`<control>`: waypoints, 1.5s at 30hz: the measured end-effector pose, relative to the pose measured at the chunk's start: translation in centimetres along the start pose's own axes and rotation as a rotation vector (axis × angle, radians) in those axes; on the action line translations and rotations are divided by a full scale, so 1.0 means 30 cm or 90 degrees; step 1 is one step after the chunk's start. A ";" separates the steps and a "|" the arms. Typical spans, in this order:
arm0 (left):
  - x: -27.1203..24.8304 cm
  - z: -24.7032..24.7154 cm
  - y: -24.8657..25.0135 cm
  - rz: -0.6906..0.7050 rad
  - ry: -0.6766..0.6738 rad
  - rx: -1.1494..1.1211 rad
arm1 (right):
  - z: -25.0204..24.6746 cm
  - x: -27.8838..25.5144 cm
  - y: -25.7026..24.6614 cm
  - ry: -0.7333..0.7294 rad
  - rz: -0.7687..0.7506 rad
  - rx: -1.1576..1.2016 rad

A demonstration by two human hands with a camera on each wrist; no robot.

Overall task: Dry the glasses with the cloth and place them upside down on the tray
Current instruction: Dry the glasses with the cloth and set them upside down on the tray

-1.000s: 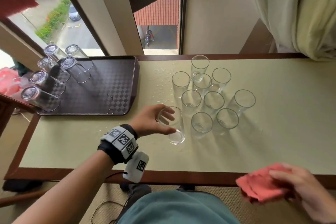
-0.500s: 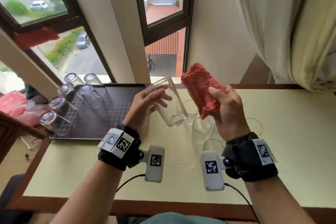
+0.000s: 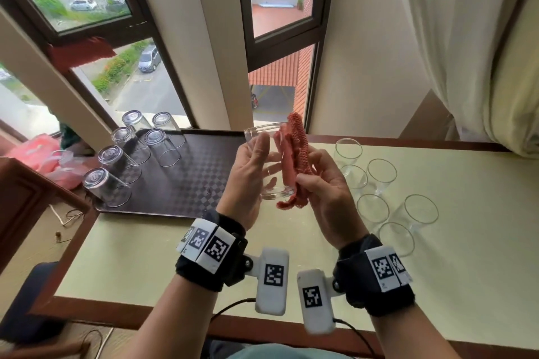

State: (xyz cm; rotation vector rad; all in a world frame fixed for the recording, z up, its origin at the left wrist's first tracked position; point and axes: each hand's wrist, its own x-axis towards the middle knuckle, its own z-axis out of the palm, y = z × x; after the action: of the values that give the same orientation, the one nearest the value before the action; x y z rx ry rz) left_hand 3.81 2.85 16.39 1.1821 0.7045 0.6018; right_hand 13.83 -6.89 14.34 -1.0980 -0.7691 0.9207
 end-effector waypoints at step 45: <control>0.006 -0.049 -0.064 -0.009 -0.066 -0.070 | -0.006 0.024 0.057 0.012 0.001 -0.172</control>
State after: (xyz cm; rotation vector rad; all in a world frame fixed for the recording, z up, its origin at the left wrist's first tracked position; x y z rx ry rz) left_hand 2.91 3.34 14.19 1.0975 0.5844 0.5575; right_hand 13.92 -6.01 12.71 -1.3411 -0.8954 0.8231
